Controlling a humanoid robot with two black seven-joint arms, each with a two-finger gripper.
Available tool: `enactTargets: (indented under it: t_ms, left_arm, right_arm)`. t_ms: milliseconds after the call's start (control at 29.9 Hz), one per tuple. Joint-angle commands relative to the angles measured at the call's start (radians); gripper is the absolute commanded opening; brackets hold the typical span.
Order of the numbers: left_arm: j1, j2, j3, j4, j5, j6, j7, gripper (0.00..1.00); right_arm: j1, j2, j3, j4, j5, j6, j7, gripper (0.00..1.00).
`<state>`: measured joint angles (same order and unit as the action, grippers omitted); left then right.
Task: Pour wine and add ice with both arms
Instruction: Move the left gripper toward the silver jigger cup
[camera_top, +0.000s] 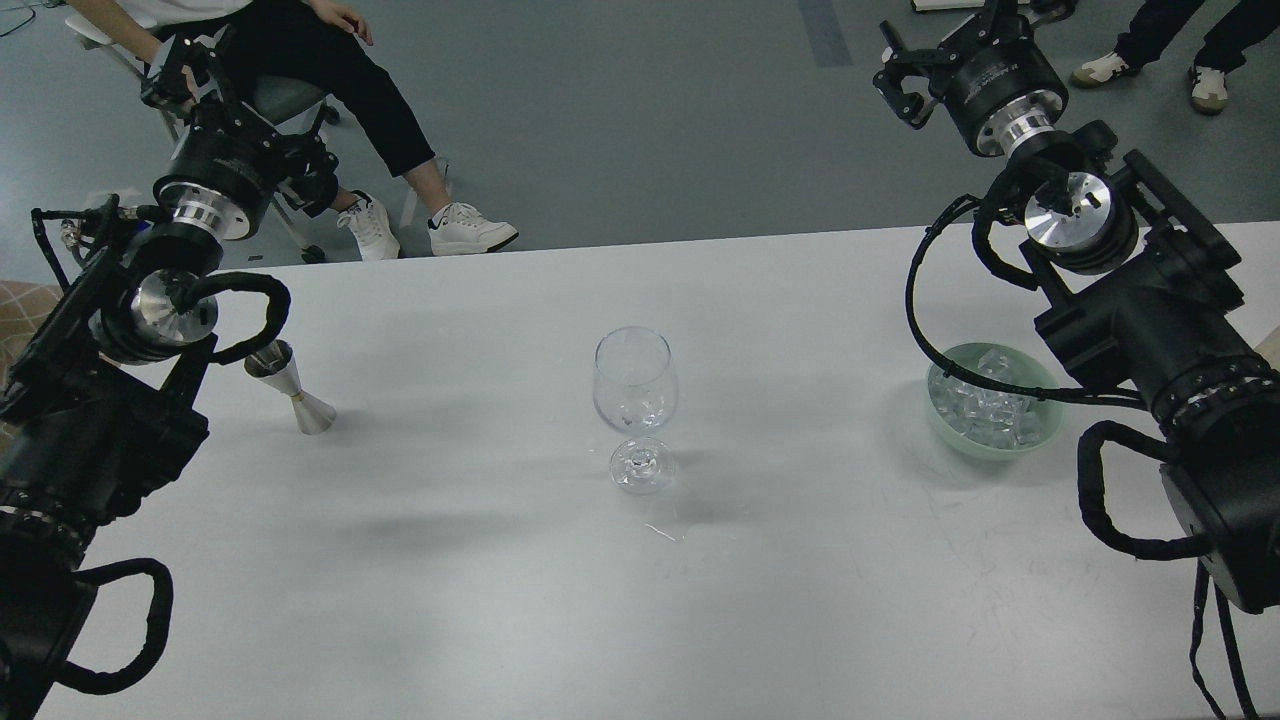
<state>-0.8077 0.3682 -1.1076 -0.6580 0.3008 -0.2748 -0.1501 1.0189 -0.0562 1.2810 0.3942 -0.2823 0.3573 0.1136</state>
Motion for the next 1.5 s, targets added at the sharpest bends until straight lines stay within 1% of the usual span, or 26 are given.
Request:
enactTargets:
  t_ms: [0, 334, 435, 568, 602, 735, 903, 1070, 1471]
  left_arm:
    - [-0.001, 0.0, 0.003, -0.003, 0.003, 0.0, 0.0, 0.98]
    - [-0.013, 0.001, 0.009, 0.003, 0.001, 0.003, -0.003, 0.98]
    - [-0.016, 0.003, 0.015, 0.003, 0.003, 0.0, 0.004, 0.98]
    - [-0.036, 0.011, 0.031, 0.003, 0.003, -0.009, 0.004, 0.98]
    - [-0.036, 0.012, 0.031, 0.003, 0.001, -0.012, -0.003, 0.98]
    - [-0.038, 0.014, 0.031, 0.003, 0.003, -0.014, -0.005, 0.98]
    - [-0.038, 0.011, 0.028, 0.001, -0.003, -0.053, -0.017, 0.98]
    - [-0.051, 0.011, 0.029, 0.001, -0.014, -0.06, -0.019, 0.98]
    - [-0.051, 0.009, 0.031, 0.001, -0.015, -0.055, -0.006, 0.98]
  right_arm:
    - [0.0, 0.001, 0.014, 0.0, 0.0, 0.0, 0.0, 1.0]
    - [0.0, 0.003, 0.015, 0.0, 0.0, -0.001, 0.0, 1.0]
    - [0.0, 0.003, 0.015, 0.0, 0.0, -0.001, 0.0, 1.0]
    - [0.001, 0.003, 0.015, 0.0, 0.0, -0.001, 0.0, 1.0]
    - [0.001, 0.003, 0.015, 0.0, 0.002, -0.001, 0.0, 1.0]
    - [0.001, 0.003, 0.015, 0.0, 0.002, -0.001, 0.0, 1.0]
    - [0.01, -0.001, 0.02, 0.0, 0.002, -0.005, -0.002, 1.0]
    - [0.012, -0.001, 0.02, 0.0, 0.005, -0.006, -0.002, 1.0]
    - [0.013, -0.002, 0.02, 0.003, 0.005, -0.006, -0.002, 1.0]
